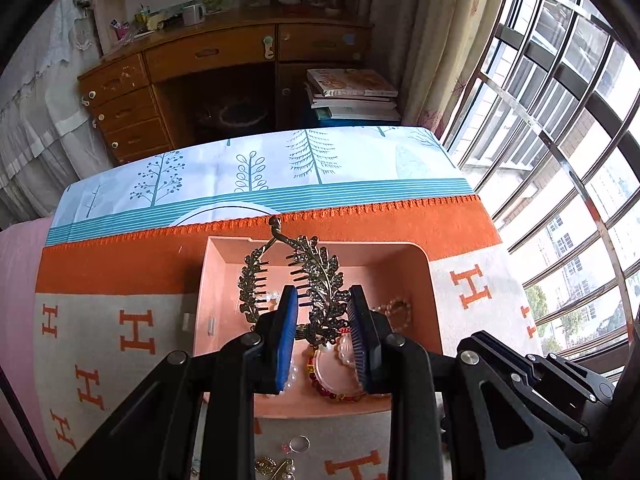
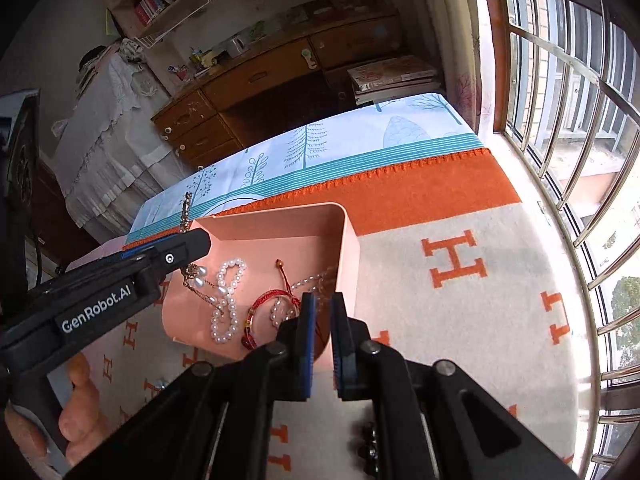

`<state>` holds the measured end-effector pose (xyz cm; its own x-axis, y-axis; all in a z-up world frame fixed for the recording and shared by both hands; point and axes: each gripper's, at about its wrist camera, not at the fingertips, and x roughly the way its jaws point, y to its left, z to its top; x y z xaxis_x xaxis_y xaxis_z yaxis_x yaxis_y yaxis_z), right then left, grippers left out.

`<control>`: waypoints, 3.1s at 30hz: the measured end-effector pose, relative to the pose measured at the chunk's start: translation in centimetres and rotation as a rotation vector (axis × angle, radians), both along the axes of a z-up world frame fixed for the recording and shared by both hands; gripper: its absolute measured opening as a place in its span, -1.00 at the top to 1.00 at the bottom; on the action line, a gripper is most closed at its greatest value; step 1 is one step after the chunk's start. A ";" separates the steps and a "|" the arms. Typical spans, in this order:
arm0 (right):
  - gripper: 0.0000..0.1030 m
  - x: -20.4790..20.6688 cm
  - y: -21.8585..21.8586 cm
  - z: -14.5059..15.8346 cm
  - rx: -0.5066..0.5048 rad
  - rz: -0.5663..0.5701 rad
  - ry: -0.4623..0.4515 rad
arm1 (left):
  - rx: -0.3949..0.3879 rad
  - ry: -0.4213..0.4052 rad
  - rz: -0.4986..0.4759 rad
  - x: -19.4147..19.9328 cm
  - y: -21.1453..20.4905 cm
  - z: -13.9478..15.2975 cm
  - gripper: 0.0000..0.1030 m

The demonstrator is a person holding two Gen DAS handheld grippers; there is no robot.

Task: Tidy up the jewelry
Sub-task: 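Lower the comb with the left gripper into the pink box while the right gripper drops the bangle in, then withdraw both grippers from the box and move the right gripper to the black bead bracelet, then grasp the white strap watch with the left gripper while the right gripper grasps the black bead bracelet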

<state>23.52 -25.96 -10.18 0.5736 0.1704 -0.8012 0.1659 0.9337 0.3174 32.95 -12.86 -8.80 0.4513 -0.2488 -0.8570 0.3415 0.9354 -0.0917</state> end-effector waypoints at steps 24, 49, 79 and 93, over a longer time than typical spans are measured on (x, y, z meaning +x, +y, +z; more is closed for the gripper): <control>-0.04 -7.8 -3.4 1.4 -0.078 -0.096 -0.035 | 0.076 -0.047 -0.003 -6.6 1.8 1.6 -0.44; -0.16 -13.5 -0.9 5.0 -0.210 0.139 -0.059 | 0.097 -0.053 0.021 -18.2 11.9 6.7 -0.81; 0.49 -9.9 -2.6 -4.8 -0.317 0.131 0.155 | 0.049 0.147 0.243 -17.7 19.4 -2.9 -0.46; 0.71 -11.6 -2.6 -4.7 -0.177 0.096 0.104 | 0.022 0.279 0.302 -13.0 16.7 -4.6 0.26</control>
<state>11.91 -28.59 -14.85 0.4741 0.0714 -0.8776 0.0971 0.9864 0.1328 19.93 3.86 -13.41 0.2508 -0.1205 -0.9605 0.0159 0.9926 -0.1203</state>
